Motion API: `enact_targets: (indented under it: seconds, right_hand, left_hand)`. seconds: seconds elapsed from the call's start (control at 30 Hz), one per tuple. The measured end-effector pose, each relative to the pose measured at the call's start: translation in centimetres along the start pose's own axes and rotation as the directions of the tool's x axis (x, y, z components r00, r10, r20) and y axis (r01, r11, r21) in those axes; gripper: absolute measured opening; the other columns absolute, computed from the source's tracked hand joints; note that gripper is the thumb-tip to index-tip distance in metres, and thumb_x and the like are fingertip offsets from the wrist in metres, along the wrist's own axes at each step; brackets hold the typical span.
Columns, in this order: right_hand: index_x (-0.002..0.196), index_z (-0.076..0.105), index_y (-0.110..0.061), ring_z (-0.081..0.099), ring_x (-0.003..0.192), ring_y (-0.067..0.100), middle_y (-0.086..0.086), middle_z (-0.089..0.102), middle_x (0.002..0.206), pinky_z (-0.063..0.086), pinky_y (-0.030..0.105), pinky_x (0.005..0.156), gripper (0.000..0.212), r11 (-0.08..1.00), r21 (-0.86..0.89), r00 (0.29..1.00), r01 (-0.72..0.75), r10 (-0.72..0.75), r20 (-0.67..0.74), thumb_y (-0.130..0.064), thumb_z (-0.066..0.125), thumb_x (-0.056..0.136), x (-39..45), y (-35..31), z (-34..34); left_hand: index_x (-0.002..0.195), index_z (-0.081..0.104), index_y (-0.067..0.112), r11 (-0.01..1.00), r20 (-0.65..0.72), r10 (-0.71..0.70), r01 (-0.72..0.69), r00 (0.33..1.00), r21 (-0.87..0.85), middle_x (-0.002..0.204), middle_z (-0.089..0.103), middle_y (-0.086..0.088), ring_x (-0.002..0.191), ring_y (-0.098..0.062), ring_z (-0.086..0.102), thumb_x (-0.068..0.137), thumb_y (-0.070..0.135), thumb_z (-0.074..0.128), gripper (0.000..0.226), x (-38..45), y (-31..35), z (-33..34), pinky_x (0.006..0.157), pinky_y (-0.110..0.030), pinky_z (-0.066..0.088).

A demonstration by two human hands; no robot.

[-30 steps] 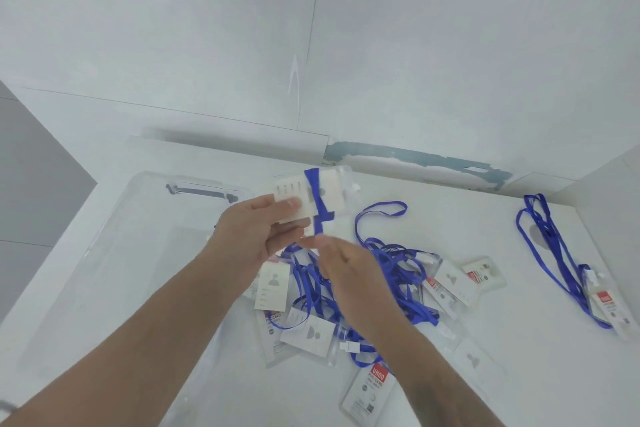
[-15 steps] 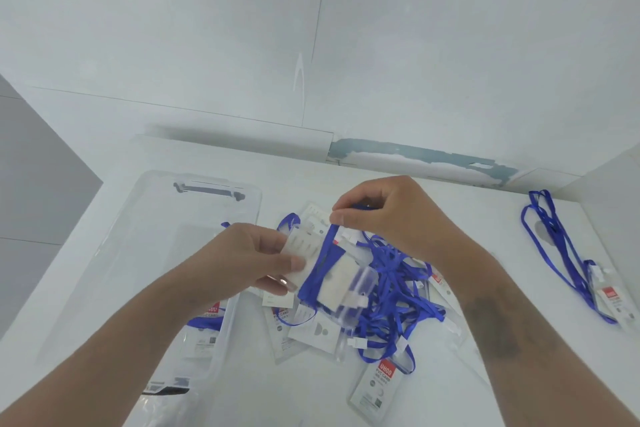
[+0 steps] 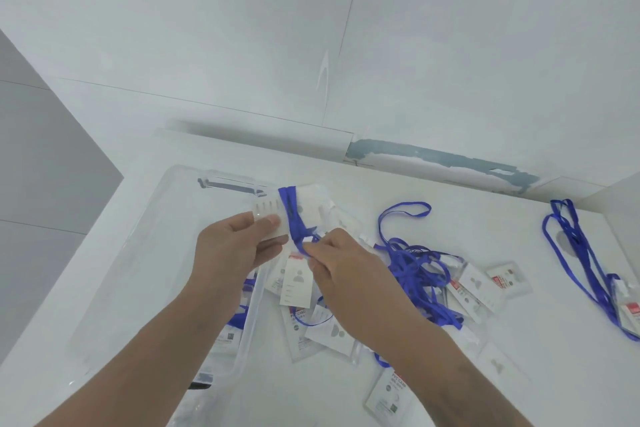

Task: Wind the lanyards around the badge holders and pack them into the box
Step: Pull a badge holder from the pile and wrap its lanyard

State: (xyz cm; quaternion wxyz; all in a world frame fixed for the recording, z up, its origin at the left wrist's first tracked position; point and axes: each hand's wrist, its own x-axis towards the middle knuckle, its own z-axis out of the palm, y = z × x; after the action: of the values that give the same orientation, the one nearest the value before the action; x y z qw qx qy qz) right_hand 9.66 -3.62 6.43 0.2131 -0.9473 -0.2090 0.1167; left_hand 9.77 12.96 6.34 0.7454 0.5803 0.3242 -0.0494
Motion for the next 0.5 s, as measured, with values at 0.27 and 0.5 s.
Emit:
enact_targets:
  seconds: [0.27, 0.5]
  right_hand:
    - [0.080, 0.073, -0.028, 0.062, 0.067, 0.001, -0.016, 0.069, 0.073, 0.050, 0.017, 0.066, 0.004, 0.952, 0.305, 0.995, -0.026, -0.004, 0.096, -0.029, 0.076, 0.081, 1.5, -1.8, -7.4]
    - [0.066, 0.076, -0.019, 0.065, 0.060, 0.013, 0.006, 0.072, 0.068, 0.051, 0.019, 0.059, 0.009, 0.519, 0.834, 0.978, -0.189, 0.024, 0.207, -0.014, 0.084, 0.065, 4.9, -1.2, -6.1]
  left_hand:
    - [0.089, 0.079, 0.016, 0.885, 0.241, -0.092, -0.032, 0.966, 0.464, 0.081, 0.077, -0.009, 0.073, -0.020, 0.075, 0.087, 0.013, 0.072, 0.008, -0.3, 1.0, -3.2, 0.076, -0.032, 0.061]
    - [0.101, 0.077, 0.004, 0.951, 0.593, -0.298, 0.179, 0.748, 0.251, 0.098, 0.074, -0.024, 0.069, -0.023, 0.072, 0.076, 0.018, 0.083, 0.029, 0.1, 2.8, -6.3, 0.065, -0.027, 0.061]
